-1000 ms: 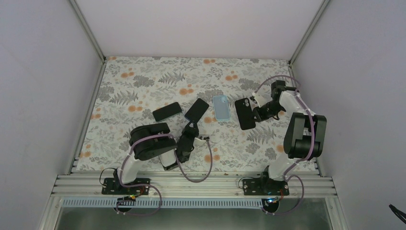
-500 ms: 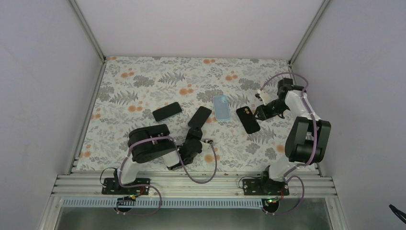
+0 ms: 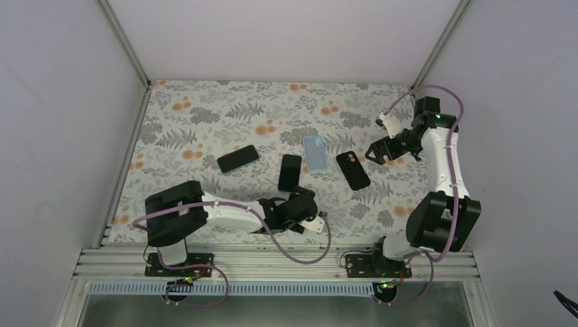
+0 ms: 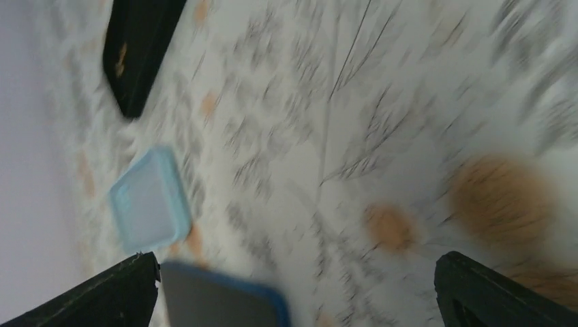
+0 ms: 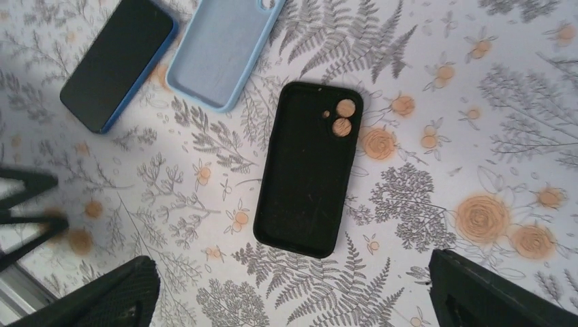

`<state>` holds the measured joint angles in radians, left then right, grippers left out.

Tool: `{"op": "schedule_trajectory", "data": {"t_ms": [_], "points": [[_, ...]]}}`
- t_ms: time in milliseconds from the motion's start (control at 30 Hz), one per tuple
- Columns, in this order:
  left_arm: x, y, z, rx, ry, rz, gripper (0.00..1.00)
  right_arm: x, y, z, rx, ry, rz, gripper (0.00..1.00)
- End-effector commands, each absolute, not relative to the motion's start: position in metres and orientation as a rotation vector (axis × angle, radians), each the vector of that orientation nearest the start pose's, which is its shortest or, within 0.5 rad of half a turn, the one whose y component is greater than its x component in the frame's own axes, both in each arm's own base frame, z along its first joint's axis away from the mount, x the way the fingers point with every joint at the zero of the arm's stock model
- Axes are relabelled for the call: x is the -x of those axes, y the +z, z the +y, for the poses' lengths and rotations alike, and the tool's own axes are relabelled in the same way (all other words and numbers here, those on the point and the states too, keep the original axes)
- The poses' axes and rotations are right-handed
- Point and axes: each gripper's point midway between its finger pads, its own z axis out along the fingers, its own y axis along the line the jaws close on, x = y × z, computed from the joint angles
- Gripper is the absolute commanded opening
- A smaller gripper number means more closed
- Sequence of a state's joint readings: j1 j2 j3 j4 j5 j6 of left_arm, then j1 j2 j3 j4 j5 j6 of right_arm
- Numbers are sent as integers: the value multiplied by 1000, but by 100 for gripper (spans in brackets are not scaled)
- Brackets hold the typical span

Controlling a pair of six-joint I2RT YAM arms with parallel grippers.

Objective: Take the phone out of the phone case
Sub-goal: Place the phone case at the center of the board, then reset both arms

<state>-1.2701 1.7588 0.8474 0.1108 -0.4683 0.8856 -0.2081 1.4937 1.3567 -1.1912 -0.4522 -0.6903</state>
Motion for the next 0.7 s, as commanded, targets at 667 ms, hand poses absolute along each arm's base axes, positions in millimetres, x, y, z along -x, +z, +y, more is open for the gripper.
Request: {"op": "schedule_trajectory", "data": {"t_ms": [667], "points": [[-428, 385, -152, -759, -354, 1940, 100, -380, 313, -67, 158, -77, 2075, 100]]}}
